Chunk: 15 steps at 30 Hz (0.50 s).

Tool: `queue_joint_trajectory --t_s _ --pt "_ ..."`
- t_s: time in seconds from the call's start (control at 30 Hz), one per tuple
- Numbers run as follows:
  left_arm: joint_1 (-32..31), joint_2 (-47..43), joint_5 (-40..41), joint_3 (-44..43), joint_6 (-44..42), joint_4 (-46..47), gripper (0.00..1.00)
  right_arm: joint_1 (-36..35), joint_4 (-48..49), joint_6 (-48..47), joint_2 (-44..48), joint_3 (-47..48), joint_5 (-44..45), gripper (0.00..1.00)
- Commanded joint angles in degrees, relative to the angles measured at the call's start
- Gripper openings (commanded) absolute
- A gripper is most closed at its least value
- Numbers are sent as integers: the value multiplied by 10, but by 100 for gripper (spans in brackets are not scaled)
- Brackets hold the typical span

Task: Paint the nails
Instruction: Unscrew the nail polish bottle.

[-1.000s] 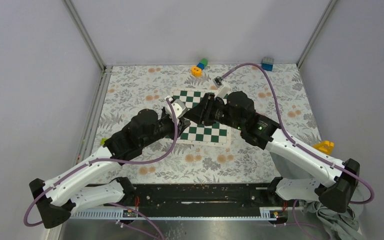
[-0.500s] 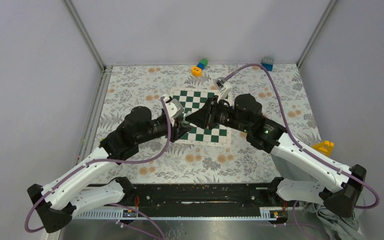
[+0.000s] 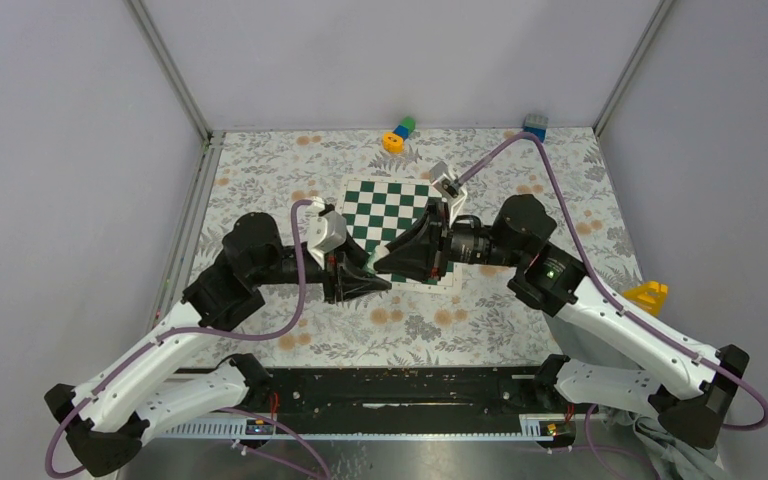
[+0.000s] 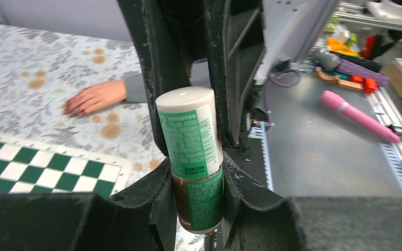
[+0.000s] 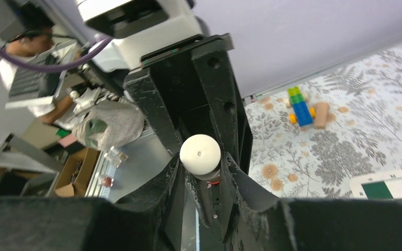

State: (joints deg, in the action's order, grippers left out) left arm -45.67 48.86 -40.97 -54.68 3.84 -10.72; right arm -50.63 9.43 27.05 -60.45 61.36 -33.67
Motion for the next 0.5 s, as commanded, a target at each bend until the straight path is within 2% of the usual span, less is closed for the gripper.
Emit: queue_joint_trajectory --t_s 0.0,0.23,0.47 --pt "-16 22 -170 -10 -3 38 0 -7 146 16 -1 0 -84 0" --pt "-16 30 -201 -10 7 48 0 -7 174 24 0 -8 -116 0" --pt "-15 25 -188 -7 5 51 0 -7 168 13 7 -15 -106 0"
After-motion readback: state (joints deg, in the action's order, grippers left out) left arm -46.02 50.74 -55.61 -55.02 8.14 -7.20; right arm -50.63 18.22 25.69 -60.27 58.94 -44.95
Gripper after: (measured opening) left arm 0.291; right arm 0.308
